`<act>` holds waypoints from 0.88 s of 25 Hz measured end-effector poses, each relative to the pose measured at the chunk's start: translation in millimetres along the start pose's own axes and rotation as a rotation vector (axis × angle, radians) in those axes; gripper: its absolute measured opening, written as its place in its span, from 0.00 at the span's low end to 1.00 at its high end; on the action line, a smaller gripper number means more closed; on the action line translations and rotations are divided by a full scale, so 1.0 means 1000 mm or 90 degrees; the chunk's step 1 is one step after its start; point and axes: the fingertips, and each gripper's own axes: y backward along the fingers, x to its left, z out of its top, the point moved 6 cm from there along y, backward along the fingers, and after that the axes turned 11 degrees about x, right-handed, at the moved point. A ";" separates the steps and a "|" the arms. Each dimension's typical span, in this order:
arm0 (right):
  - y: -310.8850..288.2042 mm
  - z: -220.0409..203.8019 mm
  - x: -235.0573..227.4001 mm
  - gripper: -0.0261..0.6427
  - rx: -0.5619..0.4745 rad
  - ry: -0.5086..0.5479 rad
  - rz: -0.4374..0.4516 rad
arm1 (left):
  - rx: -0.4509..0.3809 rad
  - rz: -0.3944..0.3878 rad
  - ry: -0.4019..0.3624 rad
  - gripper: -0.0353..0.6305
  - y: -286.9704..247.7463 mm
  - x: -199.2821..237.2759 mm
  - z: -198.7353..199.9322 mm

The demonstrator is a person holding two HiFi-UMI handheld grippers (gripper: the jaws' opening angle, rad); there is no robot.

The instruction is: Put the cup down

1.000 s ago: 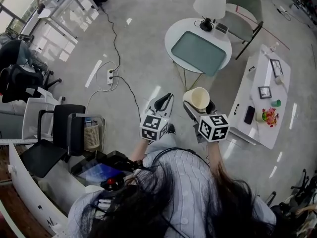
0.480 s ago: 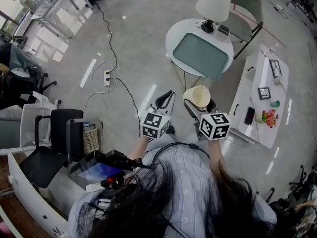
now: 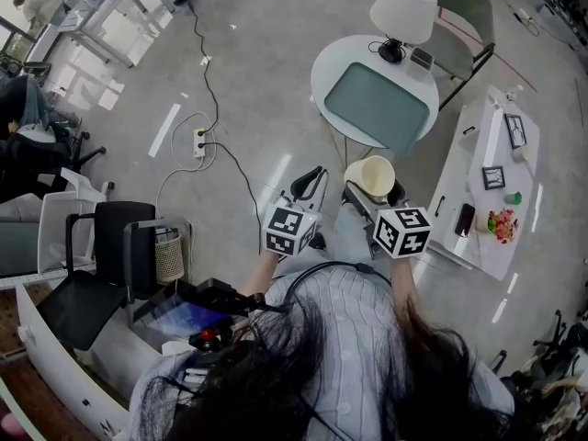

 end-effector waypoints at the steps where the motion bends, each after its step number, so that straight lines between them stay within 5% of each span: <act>1: -0.004 0.002 -0.003 0.64 0.001 -0.001 0.002 | 0.002 0.001 0.000 0.08 -0.004 0.002 0.001; 22: -0.102 0.091 -0.115 0.63 0.058 0.007 0.025 | 0.034 0.020 0.002 0.08 -0.135 0.059 0.064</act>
